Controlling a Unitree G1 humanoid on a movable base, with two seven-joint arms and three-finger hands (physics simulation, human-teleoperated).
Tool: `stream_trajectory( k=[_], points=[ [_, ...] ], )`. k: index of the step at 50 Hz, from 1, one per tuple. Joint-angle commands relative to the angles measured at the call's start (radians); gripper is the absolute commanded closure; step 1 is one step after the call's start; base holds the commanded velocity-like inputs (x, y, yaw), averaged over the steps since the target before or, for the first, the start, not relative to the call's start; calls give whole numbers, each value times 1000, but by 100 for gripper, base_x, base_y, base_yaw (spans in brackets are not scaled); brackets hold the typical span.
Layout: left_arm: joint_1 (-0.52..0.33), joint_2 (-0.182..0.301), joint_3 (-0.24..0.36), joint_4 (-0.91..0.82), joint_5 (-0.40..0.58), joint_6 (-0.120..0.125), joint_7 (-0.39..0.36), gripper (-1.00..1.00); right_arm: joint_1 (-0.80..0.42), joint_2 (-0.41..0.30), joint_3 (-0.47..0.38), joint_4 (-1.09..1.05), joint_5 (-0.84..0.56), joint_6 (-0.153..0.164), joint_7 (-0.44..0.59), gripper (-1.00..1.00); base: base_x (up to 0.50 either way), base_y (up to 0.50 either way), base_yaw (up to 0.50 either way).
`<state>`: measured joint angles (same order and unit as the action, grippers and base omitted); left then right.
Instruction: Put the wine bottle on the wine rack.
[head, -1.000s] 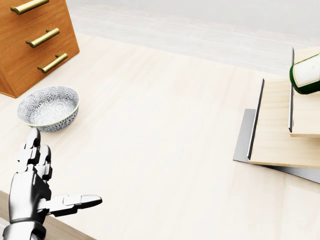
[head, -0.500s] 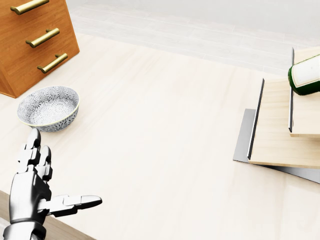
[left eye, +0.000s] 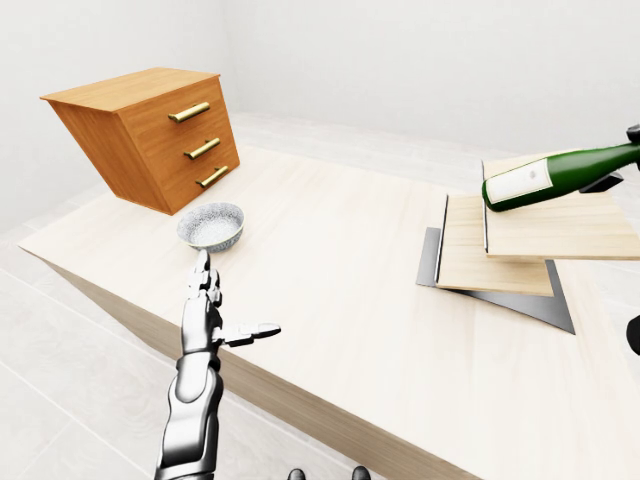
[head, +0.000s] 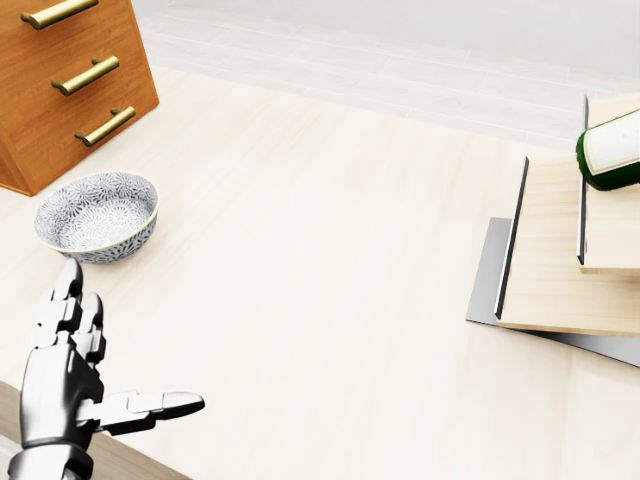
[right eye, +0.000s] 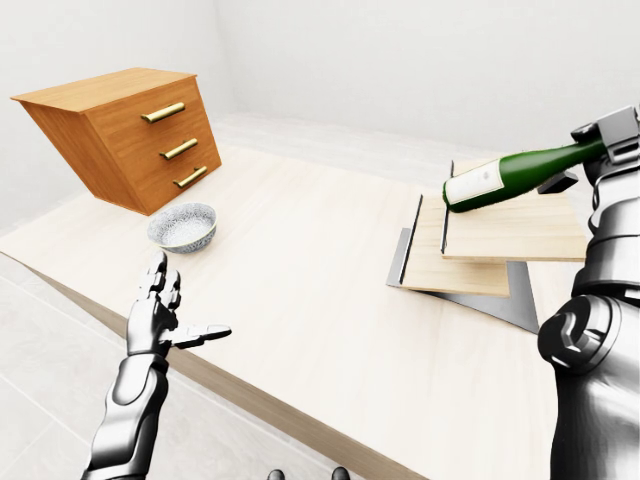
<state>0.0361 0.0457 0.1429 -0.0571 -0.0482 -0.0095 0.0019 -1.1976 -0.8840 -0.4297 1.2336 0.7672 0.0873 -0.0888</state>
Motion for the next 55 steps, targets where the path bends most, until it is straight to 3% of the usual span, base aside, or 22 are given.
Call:
stream_trajectory(
  k=[1,3,4,5,10,12,13,16,18,19,22,23,24,25,34,55],
  points=[
    [-4,1,0,12,-1,-6,0,-100,19,6,38,34,-16,0,-39,99,0,0,0],
    [-2,1,0,8,-2,-4,0,-100,21,7,40,35,-20,0,-41,100,0,0,0],
    [-1,1,1,7,-2,-4,0,-100,21,7,41,34,-21,0,-38,90,0,0,0],
    [-1,1,1,9,-2,-5,0,-100,21,7,41,34,-22,0,-39,64,0,0,0],
    [-4,1,-1,14,0,-8,1,-100,20,4,39,32,-23,0,-42,55,0,0,0],
    [-5,1,-1,16,0,-9,1,-100,21,4,40,32,-24,0,-41,34,0,0,0],
    [-4,1,-1,20,0,-12,0,-100,27,0,38,36,-25,0,-39,11,0,0,0],
    [-4,2,0,20,-1,-12,0,-100,31,-3,36,35,-26,0,-40,-8,0,0,0],
    [-4,2,-1,20,-1,-11,0,-100,32,-5,32,36,-22,0,-44,-61,0,0,0],
    [-4,2,-1,18,-1,-11,1,-100,33,-5,32,36,-22,0,-45,-69,0,0,0],
    [-3,1,-2,17,1,-10,1,-100,33,-8,31,35,-21,0,-47,-68,0,0,0],
    [-2,1,-3,14,0,-9,1,-100,33,-9,29,35,-19,0,-49,-83,0,0,0],
    [-1,1,-3,14,0,-9,1,-100,33,-9,29,34,-19,0,-49,-83,0,0,0],
    [0,1,-4,14,1,-10,1,-100,34,-11,28,35,-18,0,-50,-100,0,0,0],
    [4,0,-4,6,1,-5,1,-100,39,-20,24,36,-13,0,-58,-100,0,0,0],
    [-7,3,-2,52,1,-37,-2,-100,78,-48,11,38,11,0,-60,-100,0,0,0]
  ],
)
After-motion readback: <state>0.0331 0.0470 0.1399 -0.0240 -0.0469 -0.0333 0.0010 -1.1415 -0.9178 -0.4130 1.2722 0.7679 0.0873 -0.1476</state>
